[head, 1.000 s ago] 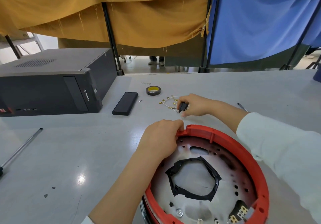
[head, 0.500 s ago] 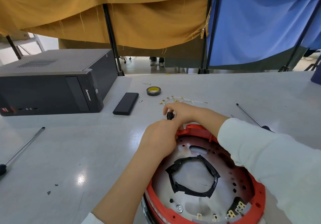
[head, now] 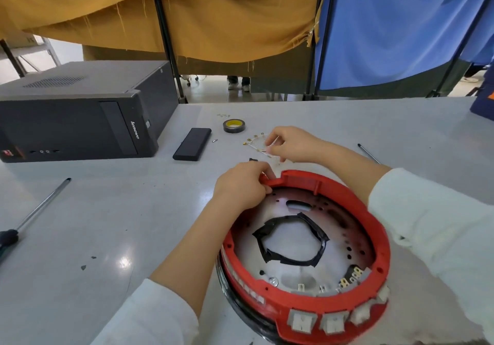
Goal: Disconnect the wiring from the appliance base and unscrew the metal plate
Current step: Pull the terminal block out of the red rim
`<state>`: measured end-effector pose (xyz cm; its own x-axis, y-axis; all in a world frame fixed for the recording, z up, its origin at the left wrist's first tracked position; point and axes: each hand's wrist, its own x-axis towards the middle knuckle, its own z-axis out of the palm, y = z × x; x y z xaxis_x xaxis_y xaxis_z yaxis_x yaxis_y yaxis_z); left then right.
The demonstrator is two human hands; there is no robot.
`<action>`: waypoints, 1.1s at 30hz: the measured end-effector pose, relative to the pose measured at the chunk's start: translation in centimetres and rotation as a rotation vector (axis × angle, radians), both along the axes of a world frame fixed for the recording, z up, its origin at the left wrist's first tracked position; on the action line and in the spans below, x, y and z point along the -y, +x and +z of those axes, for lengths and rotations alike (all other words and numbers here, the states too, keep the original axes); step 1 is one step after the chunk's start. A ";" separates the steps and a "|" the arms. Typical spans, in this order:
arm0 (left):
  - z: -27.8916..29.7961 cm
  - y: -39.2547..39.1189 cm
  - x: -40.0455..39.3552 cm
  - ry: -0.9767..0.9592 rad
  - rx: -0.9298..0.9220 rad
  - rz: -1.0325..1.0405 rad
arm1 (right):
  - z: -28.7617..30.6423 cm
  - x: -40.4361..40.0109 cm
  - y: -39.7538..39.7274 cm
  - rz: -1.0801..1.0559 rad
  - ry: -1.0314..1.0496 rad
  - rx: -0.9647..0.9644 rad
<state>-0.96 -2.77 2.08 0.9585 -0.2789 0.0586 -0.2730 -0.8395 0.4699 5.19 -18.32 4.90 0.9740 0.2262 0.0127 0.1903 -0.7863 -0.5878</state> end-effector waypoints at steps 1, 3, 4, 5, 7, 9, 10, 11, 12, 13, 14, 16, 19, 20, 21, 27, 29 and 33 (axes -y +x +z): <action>0.1 0.1 0.0 -0.024 -0.045 0.008 | 0.4 0.7 -0.9 0.006 -0.034 -0.006; 0.3 0.3 0.1 -0.085 -0.118 0.020 | 0.8 1.9 -2.9 0.016 -0.122 0.006; 0.3 0.2 0.1 -0.120 -0.140 0.032 | 0.9 2.5 -3.9 0.013 -0.166 0.012; 0.3 0.1 0.0 -0.153 -0.153 0.056 | 1.0 3.0 -4.8 0.006 -0.207 0.014; 0.2 -0.4 -0.6 -0.226 -0.165 0.143 | 1.0 3.9 -6.6 -0.004 -0.286 0.022; 0.1 -1.1 -1.7 -0.347 -0.190 0.256 | 1.0 4.5 -8.1 -0.024 -0.349 0.042; 0.1 -1.6 -2.4 -0.416 -0.202 0.308 | 1.1 4.8 -8.8 -0.042 -0.375 0.043; 0.2 -2.0 -3.0 -0.472 -0.208 0.356 | 1.1 4.9 -9.2 -0.061 -0.400 0.027; 0.1 -2.5 -3.6 -0.507 -0.205 0.397 | 1.2 4.9 -9.6 -0.076 -0.419 -0.007; 0.2 -2.9 -4.0 -0.522 -0.200 0.427 | 1.3 4.8 -9.8 -0.082 -0.428 -0.051; 0.2 -3.3 -4.3 -0.528 -0.197 0.443 | 1.3 4.5 -10.0 -0.079 -0.436 -0.085; 0.5 -4.1 -4.3 -0.505 -0.193 0.443 | 1.3 3.9 -9.8 -0.072 -0.505 -0.074; 0.8 -4.8 -4.0 -0.296 -0.093 0.394 | 1.1 3.3 -9.0 -0.067 -0.609 0.038; 1.1 -5.0 -3.8 -0.221 -0.039 0.344 | 1.0 3.2 -8.8 -0.049 -0.580 0.055; 1.5 -5.0 -3.6 -0.144 0.013 0.269 | 1.0 3.1 -8.6 -0.019 -0.519 0.057; 2.4 -4.5 -0.2 0.016 -0.041 -0.162 | -0.5 1.7 -9.0 0.167 -0.140 0.113; 1.8 -4.7 0.7 -0.085 -0.130 -0.201 | -0.9 1.9 -9.2 0.182 -0.080 0.146; 1.3 -4.4 0.0 -0.084 -0.170 -0.166 | -1.0 4.1 -9.3 0.120 -0.210 0.219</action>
<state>-5.35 -2.77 3.36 0.8981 -0.4342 -0.0696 -0.3152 -0.7460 0.5866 -4.06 -22.43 3.89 0.9193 0.3595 0.1603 0.3935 -0.8502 -0.3497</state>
